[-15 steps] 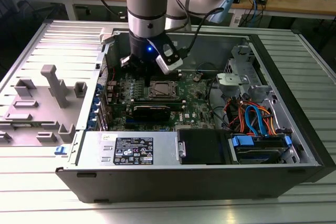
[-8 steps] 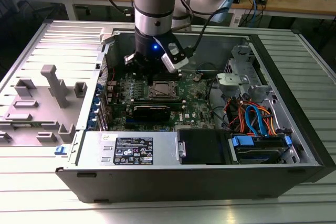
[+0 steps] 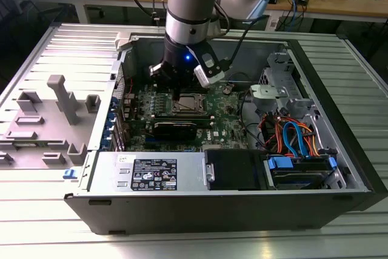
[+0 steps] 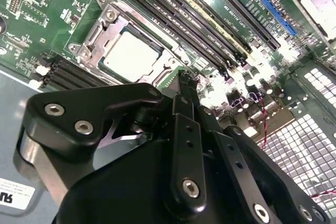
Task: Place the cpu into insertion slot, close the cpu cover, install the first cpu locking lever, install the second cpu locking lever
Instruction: 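Install the second cpu locking lever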
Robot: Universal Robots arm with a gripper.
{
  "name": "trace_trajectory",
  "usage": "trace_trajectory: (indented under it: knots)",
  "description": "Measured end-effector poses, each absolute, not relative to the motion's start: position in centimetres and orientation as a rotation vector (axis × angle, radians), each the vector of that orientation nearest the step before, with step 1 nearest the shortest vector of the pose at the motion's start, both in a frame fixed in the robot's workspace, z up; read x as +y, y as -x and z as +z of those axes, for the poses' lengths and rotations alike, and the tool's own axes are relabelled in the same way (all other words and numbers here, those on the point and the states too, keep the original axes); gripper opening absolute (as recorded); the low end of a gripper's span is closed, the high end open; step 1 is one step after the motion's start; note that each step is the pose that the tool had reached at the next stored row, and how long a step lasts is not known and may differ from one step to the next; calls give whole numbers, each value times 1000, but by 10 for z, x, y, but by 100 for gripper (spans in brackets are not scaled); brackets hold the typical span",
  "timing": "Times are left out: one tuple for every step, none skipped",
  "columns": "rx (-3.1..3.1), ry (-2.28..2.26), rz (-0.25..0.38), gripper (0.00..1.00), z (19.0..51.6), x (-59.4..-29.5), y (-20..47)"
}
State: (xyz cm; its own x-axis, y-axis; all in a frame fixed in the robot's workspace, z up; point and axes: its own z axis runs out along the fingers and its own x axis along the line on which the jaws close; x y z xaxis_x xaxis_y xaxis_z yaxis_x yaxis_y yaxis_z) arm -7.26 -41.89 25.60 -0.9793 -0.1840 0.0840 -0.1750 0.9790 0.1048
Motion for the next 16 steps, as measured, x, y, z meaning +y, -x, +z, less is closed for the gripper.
trace_trajectory:
  knots:
    - [-3032,-276,-148,11,256,-419,73]
    - [-3032,-276,-148,11,256,-419,73]
    - [-3032,-276,-148,11,256,-419,73]
    - [-3032,-276,-148,11,255,-419,73]
    - [-3032,-276,-148,11,255,-419,73]
    - [-3032,-276,-148,11,255,-419,73]
    - [-3032,-276,-148,11,255,-419,73]
    - [-3032,-275,-148,11,255,-419,73]
    - [-3032,-276,-148,11,255,-419,73]
    - [-3032,-276,-148,11,255,-419,73]
    - [-3032,-276,-148,11,255,-419,73]
    - [-3032,-276,-148,11,255,-419,73]
    - [-3032,-275,-148,11,255,-419,73]
    - [-3031,-275,-148,11,255,-419,73]
    - [-3030,-275,-149,11,255,-419,73]
    - [-3026,-275,-150,11,255,-419,72]
